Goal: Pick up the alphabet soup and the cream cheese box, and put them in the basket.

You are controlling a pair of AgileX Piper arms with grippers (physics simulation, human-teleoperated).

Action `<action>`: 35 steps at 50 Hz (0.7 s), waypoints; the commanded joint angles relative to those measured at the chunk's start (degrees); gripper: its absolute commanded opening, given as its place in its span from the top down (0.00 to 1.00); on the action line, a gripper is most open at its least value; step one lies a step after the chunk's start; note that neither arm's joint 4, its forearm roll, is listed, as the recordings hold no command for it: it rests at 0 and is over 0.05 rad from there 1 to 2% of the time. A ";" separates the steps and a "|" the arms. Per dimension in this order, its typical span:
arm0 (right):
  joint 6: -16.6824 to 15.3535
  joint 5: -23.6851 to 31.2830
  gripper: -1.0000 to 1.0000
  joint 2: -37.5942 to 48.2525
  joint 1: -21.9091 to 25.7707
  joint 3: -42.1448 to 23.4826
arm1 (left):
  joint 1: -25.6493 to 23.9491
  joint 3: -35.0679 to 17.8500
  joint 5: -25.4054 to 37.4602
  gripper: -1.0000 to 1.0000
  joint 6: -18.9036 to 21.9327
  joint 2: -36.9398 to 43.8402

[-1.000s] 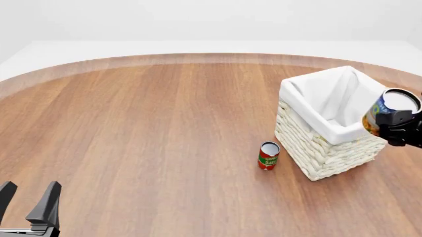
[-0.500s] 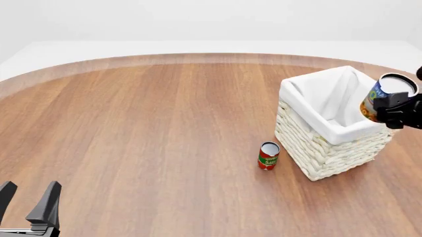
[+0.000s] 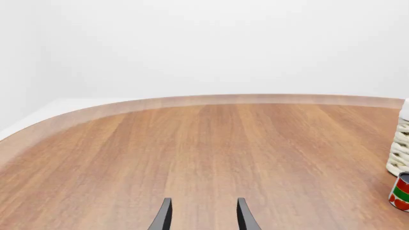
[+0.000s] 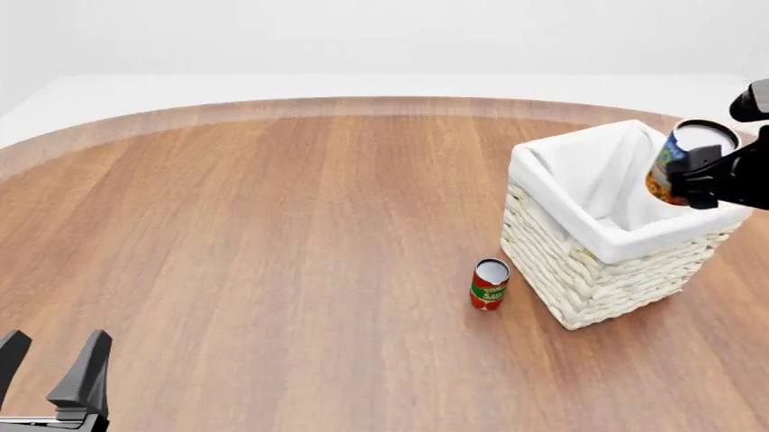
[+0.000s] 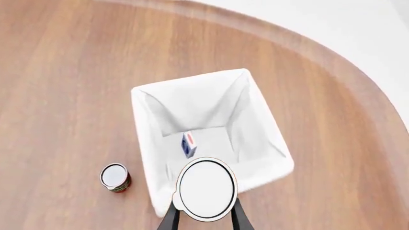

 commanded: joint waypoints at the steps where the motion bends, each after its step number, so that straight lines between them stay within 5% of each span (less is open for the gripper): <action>1: 0.03 -0.85 1.00 2.64 0.24 -0.99 | 0.00 0.00 0.00 0.00 0.00 0.00; 35: -1.99 -3.91 1.00 12.38 -0.40 -5.02 | 0.00 0.00 0.00 0.00 0.00 0.00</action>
